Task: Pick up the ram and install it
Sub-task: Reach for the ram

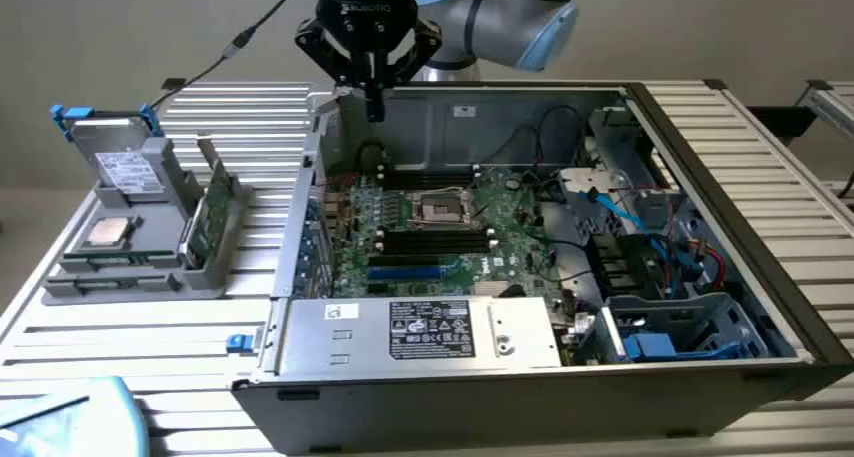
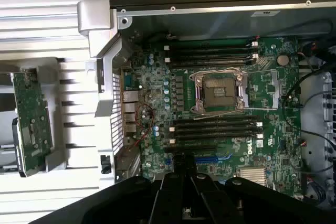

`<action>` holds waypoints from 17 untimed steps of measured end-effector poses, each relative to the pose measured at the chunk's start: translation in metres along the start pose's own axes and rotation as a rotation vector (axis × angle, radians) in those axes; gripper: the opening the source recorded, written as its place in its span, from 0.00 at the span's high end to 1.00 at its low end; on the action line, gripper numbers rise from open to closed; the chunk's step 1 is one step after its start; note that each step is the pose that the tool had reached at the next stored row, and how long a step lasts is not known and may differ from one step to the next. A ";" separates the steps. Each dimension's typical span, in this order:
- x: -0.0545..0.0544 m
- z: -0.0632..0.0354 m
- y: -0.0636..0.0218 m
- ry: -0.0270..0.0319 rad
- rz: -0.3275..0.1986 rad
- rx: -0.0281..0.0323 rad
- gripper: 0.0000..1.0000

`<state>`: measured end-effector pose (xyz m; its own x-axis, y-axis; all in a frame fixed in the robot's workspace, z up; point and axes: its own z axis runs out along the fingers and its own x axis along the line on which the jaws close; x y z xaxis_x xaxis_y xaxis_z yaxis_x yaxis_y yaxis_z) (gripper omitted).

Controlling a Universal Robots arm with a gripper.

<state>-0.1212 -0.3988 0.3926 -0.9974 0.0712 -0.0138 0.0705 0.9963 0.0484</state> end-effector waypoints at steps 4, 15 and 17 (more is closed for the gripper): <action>0.000 0.0000 0.0000 0.0004 0.000 0.0000 0.89; 0.003 0.0000 0.0012 0.0006 0.000 0.0001 0.89; 0.010 0.0000 0.0040 0.0008 0.000 0.0001 0.89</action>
<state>-0.1307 -0.3941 0.3926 -0.9974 0.0712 -0.0130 0.0705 0.9963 0.0482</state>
